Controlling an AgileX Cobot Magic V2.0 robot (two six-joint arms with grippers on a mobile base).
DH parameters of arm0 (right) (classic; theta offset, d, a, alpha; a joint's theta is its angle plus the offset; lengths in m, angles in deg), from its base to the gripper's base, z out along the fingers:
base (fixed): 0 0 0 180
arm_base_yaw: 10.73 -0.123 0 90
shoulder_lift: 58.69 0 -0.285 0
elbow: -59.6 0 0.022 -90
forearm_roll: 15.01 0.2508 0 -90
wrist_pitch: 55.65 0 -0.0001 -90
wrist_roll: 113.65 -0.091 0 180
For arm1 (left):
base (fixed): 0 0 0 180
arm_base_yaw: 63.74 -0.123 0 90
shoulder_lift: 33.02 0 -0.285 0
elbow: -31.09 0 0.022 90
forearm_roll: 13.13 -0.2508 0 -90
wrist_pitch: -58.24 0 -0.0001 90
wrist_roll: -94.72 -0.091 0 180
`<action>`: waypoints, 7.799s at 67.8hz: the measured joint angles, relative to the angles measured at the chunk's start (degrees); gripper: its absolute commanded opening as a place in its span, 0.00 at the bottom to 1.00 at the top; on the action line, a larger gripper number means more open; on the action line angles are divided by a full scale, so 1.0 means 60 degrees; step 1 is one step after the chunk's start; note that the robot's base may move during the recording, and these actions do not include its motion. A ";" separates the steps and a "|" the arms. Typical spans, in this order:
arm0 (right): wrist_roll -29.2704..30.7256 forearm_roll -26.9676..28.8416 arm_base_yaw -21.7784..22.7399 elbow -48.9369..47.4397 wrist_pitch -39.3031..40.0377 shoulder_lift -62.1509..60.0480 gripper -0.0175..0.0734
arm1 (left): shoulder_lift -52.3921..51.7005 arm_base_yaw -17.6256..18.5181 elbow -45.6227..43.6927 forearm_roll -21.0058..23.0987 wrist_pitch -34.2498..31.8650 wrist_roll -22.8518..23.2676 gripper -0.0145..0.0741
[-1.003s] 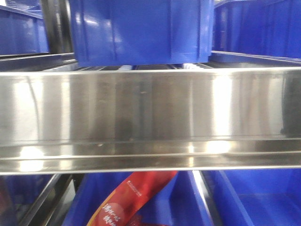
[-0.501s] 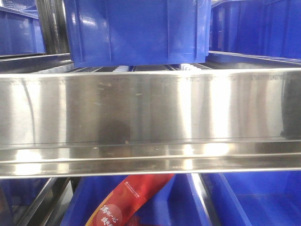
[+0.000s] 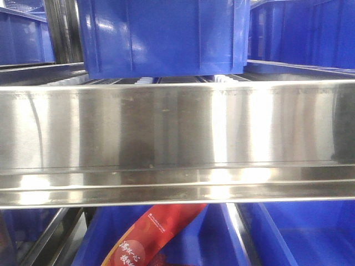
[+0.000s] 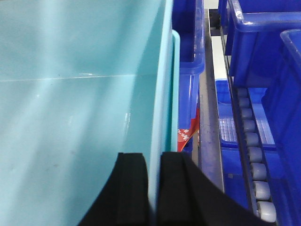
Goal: Move two blue bins to right shelf middle
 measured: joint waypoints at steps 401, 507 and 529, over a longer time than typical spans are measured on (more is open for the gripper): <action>0.6466 0.4522 0.6445 1.5943 0.9586 -1.2103 0.01 | -0.7524 -0.0087 1.1248 0.2267 -1.1892 -0.1559 0.04; 0.5917 0.4323 0.6508 1.6421 0.9984 -1.2586 0.01 | -0.8042 -0.1073 1.1983 0.2289 -1.1786 -0.2974 0.04; 0.5917 0.4323 0.6508 1.6421 0.9984 -1.2586 0.01 | -1.0137 -0.3806 1.4300 0.2395 -1.1892 -0.3579 0.04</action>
